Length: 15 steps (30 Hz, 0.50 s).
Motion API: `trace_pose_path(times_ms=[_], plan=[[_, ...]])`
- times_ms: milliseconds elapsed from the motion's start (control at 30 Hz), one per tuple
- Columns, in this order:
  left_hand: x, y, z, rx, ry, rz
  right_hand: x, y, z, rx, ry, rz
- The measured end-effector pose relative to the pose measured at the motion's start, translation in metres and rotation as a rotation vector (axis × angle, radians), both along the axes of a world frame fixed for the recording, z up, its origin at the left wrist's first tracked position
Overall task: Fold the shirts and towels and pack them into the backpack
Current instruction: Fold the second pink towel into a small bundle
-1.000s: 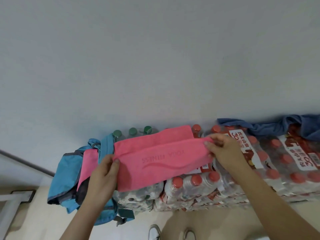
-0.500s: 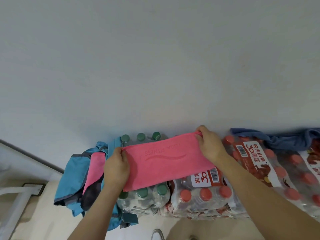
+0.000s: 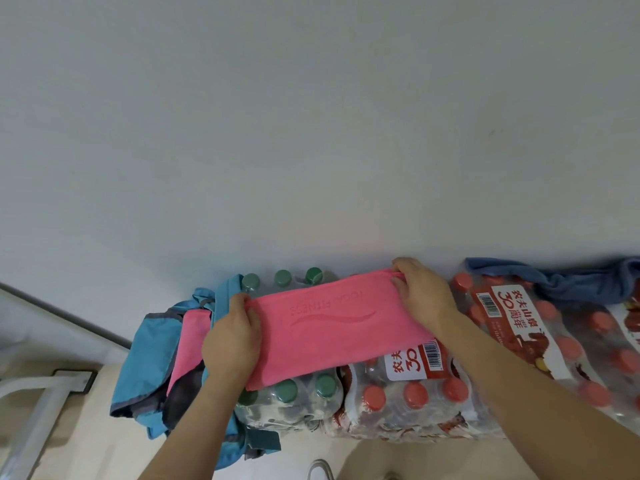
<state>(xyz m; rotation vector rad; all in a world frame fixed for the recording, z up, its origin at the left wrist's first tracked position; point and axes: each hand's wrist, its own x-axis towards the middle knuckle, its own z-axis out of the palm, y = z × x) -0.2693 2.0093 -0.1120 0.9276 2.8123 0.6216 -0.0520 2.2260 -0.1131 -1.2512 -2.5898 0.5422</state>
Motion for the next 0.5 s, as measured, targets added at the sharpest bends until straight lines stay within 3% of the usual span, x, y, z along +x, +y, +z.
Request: trace_pose_path(times_ms=[200,400,500], plan=[[-0.004,0.0,0.002,-0.08,0.019,-0.036,-0.001,0.011,0.001,-0.071,0.033,0.016],[-0.014,0.004,0.015,-0.16,0.027,-0.102,0.0,0.023,0.009,-0.153,-0.128,0.018],[-0.015,0.003,0.022,-0.116,0.054,-0.15,0.003,0.026,0.015,-0.2,-0.113,-0.033]])
